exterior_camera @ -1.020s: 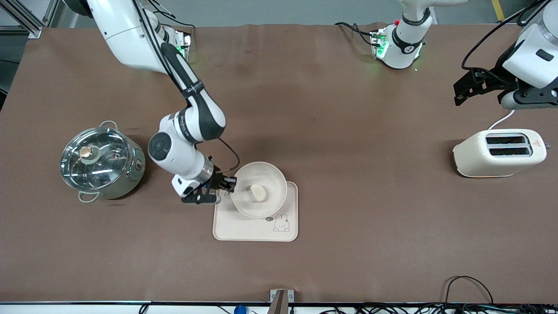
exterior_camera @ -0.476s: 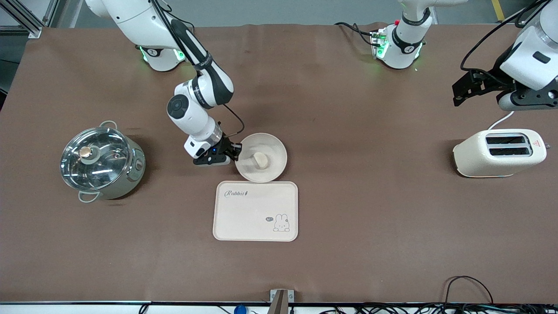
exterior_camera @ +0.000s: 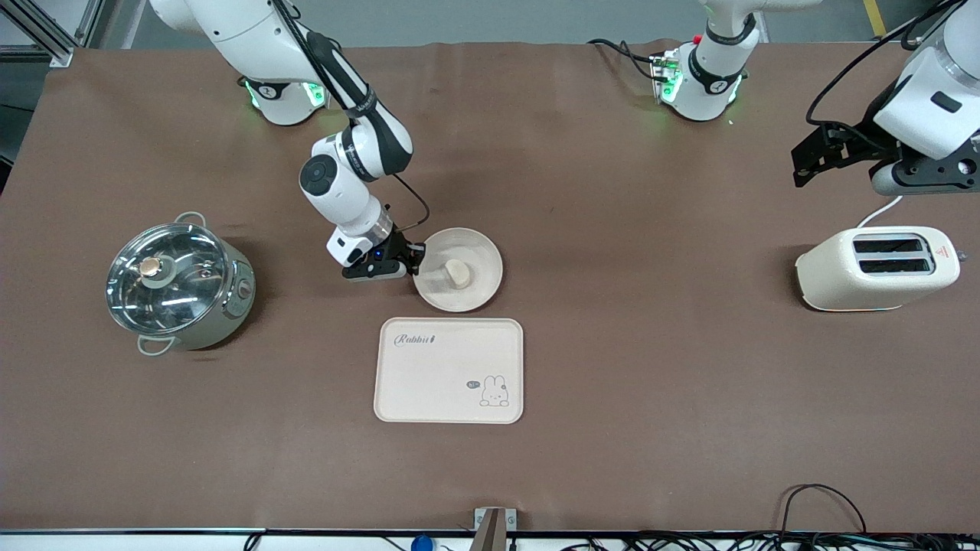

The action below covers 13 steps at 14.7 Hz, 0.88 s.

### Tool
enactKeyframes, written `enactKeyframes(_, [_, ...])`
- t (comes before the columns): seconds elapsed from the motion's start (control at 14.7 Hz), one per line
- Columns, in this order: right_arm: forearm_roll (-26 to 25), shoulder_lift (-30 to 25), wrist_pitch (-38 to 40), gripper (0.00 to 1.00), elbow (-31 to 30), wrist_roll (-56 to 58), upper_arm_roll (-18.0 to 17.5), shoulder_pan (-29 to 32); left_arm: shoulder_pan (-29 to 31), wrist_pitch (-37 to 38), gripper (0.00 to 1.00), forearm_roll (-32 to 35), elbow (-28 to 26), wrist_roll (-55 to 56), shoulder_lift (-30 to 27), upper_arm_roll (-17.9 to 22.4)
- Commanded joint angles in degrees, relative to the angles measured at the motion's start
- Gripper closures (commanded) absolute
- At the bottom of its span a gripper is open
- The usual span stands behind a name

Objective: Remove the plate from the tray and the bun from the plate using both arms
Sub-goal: 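Set the plate down while the left gripper reaches toward the bun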

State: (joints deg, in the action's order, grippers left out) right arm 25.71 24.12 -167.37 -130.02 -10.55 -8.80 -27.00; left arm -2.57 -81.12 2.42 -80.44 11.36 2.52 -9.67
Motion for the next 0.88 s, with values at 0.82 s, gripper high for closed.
enactKeyframes(0.82, [2.89, -16.37, 28.29, 0.0, 2.14, 1.49, 1.33, 9.76, -22.29, -22.21, 0.0, 0.83, 0.29, 44.94, 23.47, -4.74])
